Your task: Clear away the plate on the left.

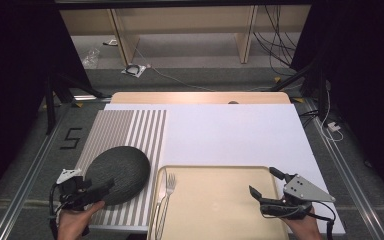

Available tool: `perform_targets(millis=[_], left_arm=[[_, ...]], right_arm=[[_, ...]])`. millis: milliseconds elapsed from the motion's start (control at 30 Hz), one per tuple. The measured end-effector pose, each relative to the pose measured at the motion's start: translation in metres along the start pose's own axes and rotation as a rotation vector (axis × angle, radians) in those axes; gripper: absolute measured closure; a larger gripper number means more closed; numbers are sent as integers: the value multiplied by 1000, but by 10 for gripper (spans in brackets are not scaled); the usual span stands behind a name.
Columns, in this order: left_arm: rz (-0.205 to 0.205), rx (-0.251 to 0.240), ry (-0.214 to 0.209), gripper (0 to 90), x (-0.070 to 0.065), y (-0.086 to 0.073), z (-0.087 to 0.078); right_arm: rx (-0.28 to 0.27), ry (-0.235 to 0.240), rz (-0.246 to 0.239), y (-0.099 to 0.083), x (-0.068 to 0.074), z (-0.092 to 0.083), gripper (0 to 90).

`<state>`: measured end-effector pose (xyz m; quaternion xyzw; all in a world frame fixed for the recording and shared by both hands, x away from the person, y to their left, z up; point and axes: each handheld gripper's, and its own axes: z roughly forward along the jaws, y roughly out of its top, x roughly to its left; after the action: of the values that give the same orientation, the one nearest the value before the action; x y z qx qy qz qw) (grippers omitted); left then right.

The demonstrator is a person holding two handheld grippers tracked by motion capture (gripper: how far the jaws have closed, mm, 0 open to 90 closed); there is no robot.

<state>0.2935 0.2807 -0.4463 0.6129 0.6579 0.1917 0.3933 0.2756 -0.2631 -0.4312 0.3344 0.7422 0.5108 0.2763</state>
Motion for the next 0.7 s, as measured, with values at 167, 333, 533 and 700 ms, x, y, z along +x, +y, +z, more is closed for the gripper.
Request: perform_targets(millis=[167,333,533,700], left_arm=[[-42,-2,12,155,5,-1,-2],[-122,-24,27,156,14,-3,-7],[-244,-33,22,157,27,-6,-10],[-332,-38,4,158,32,-9,-11]], right_arm=[[7,2,-4,0,2,0,159],[5,1,-8,1,4,-1,159],[6,1,-15,2,6,0,159],[9,2,-14,1,6,1,159]])
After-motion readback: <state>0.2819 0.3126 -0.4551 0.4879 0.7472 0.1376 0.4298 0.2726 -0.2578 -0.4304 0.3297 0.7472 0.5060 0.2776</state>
